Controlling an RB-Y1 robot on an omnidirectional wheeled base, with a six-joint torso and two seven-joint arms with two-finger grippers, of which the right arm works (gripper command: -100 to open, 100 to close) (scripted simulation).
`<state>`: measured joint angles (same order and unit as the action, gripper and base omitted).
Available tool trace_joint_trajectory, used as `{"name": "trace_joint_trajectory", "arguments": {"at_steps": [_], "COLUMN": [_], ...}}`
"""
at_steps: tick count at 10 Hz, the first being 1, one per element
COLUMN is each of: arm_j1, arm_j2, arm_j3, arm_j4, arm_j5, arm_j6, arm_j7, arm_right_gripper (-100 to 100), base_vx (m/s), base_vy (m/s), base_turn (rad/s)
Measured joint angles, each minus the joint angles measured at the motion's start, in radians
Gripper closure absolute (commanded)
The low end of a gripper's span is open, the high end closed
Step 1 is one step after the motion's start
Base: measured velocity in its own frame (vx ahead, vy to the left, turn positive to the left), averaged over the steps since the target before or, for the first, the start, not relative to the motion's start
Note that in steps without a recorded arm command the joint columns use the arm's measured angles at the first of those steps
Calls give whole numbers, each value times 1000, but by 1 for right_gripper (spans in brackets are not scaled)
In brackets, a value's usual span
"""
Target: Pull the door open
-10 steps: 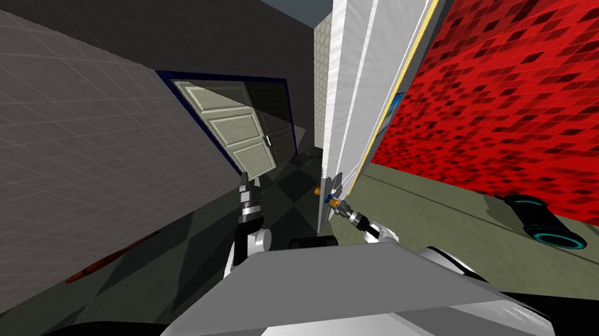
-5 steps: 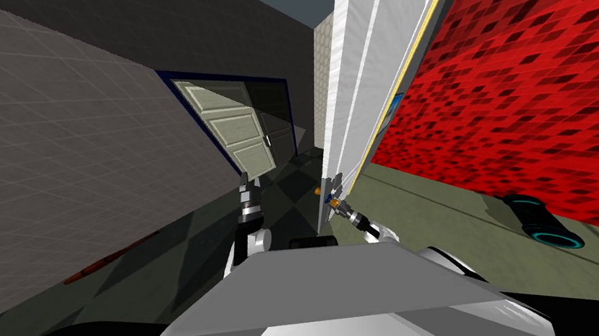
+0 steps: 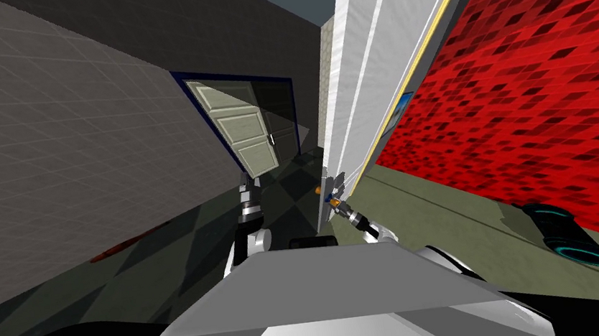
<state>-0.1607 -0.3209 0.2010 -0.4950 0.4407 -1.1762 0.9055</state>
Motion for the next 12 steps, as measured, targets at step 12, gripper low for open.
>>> {"name": "trace_joint_trajectory", "arguments": {"at_steps": [12], "arm_j1": [26], "arm_j2": [1], "arm_j3": [23], "arm_j4": [-54], "arm_j5": [-96], "arm_j6": [51], "arm_j7": [-248], "arm_right_gripper": [100], "base_vx": [-29], "base_vy": [-39], "base_turn": [104]}}
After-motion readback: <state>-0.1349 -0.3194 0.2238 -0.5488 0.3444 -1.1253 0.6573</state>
